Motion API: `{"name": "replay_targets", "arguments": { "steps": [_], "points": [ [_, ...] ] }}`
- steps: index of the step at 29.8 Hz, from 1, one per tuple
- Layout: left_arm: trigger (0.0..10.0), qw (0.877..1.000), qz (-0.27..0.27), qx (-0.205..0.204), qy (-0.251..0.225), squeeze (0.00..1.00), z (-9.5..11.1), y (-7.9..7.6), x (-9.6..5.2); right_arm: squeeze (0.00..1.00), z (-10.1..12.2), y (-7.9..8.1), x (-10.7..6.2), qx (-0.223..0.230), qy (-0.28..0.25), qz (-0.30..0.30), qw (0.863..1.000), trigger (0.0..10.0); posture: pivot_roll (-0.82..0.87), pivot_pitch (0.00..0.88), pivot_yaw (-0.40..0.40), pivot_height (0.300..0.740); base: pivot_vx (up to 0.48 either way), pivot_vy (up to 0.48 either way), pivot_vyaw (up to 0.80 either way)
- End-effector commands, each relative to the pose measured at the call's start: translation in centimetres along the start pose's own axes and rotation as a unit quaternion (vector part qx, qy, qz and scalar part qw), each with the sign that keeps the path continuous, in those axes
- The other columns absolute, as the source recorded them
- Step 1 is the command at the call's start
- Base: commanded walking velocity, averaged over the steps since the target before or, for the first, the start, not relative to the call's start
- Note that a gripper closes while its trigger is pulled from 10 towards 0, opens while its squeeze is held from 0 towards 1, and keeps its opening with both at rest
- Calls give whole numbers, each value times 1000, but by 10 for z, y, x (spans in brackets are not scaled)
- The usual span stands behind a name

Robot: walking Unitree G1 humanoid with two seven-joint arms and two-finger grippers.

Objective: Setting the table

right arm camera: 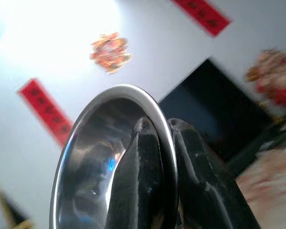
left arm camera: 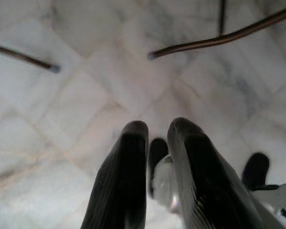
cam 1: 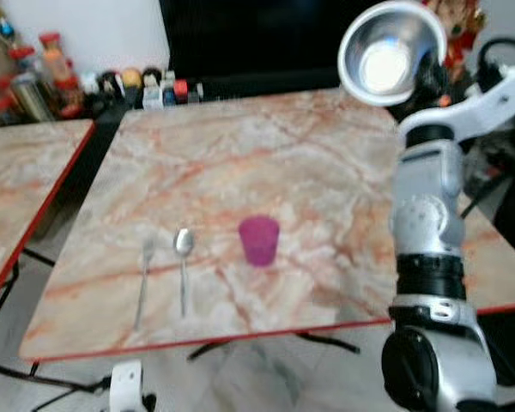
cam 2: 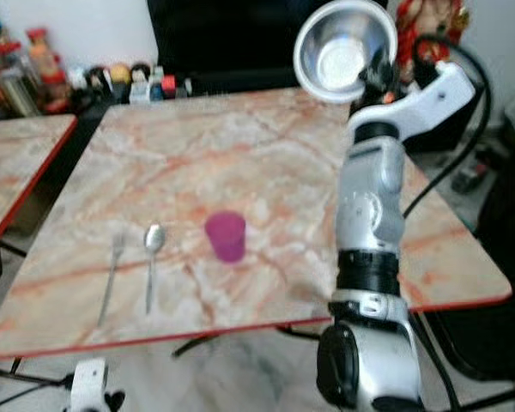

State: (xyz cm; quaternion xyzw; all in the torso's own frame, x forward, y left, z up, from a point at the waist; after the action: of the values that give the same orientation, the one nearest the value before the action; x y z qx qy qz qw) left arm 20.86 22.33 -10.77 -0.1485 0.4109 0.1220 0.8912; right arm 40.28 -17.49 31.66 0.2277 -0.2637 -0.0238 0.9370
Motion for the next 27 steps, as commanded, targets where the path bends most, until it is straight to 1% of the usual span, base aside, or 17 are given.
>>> {"name": "replay_targets", "arguments": {
  "steps": [1, 8, 11, 14, 17, 20, 21, 22, 27],
  "points": [
    [10000, 1000, 10, 1, 7, 0, -2, 7, -1, 0, 4, 16, 1, 3, -3, 26, 1000, 10000, 6, 0, 39, 728, 0, 480, 0],
    [10000, 1000, 10, 2, 7, 0, -3, 6, -1, 0, 8, 24, -1, 10, -11, 36, 999, 10000, 5, 0, 43, 728, 0, 480, 0],
    [10000, 1000, 9, 2, 8, 0, -3, 6, -1, 0, 6, 28, -3, 4, -6, 43, 999, 10000, 6, 0, 42, 728, 0, 480, 0],
    [10000, 1000, 9, 1, 7, 0, -4, 6, -1, 0, 0, 29, -5, -4, 7, 47, 999, 10000, 8, 0, 39, 728, 0, 480, 0],
    [10000, 1000, 9, 1, 7, 0, -4, 5, -1, 0, -7, 30, -7, -23, 20, 55, 998, 10000, 11, 0, 37, 728, 0, 480, 0],
    [10000, 1000, 9, 0, 8, 0, -4, 5, -1, 0, -7, 31, -9, -26, 19, 57, 998, 10000, 11, 0, 37, 728, 0, 480, 550],
    [10000, 1000, 9, 0, 8, 0, -5, 5, -1, 0, -9, 32, -10, -34, 24, 61, 997, 10000, 10, 0, 37, 728, 0, 480, 769],
    [10000, 1000, 10, 0, 8, 0, -5, 5, -1, 0, -10, 32, -11, -36, 24, 62, 997, 10000, 10, 0, 37, 728, 0, 480, 694],
    [10000, 1000, 11, 0, 9, 0, -6, 6, -1, 0, -17, 37, -14, -34, 37, 72, 996, 10000, 13, 0, 36, 728, 0, 480, 0]
  ]
}}
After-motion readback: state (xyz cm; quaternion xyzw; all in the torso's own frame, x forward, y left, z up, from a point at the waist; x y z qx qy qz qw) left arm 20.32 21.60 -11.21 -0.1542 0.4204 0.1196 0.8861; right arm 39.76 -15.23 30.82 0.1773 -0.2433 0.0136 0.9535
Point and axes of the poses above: a point about 5 cm out from each wrist's last joint towards the gripper, its own x axis pointing out of the wrist towards the gripper, its own z axis along the axis of the wrist's last joint, y = z × x, the point moved 4 cm from there along x, pointing out of the wrist towards the gripper, and after that the axes turned 13 degrees about -x, right-handed, at the moved point
